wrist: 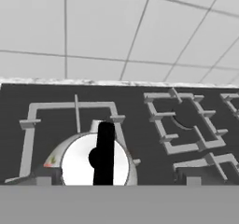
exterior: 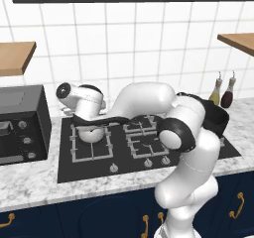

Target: Pick the kettle from the counter and place it on a stove burner. Then turn the burner on.

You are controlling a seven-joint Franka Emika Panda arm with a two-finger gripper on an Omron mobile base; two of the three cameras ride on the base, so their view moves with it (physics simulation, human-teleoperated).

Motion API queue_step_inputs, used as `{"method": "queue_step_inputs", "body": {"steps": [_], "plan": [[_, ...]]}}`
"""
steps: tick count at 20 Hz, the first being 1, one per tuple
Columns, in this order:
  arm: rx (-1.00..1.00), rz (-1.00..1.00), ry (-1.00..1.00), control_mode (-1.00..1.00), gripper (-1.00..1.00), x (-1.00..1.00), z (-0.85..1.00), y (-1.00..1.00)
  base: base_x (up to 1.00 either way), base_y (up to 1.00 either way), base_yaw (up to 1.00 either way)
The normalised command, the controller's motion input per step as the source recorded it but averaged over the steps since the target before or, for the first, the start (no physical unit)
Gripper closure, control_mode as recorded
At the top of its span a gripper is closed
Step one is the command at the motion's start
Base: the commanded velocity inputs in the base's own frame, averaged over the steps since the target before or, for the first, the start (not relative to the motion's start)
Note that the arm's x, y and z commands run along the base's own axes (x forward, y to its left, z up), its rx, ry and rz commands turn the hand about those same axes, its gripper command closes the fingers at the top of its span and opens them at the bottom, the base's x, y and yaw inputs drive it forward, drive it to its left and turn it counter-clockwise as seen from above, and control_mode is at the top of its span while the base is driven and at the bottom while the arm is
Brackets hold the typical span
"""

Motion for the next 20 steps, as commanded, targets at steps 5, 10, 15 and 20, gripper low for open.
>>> {"method": "queue_step_inputs", "body": {"steps": [5,10,15,20], "plan": [[0.11,-0.08,0.17,-1.00,-1.00,-0.88,0.06,-0.65,0.00,0.00,0.00],[0.04,-0.07,0.51,-1.00,-1.00,-1.00,-1.00,-0.94,0.00,0.00,0.00],[0.12,-0.01,0.33,-1.00,-1.00,-0.90,-0.82,-0.63,0.00,0.00,0.00],[0.14,0.00,0.06,-1.00,-1.00,-0.08,-0.73,0.05,0.00,0.00,0.00]]}}
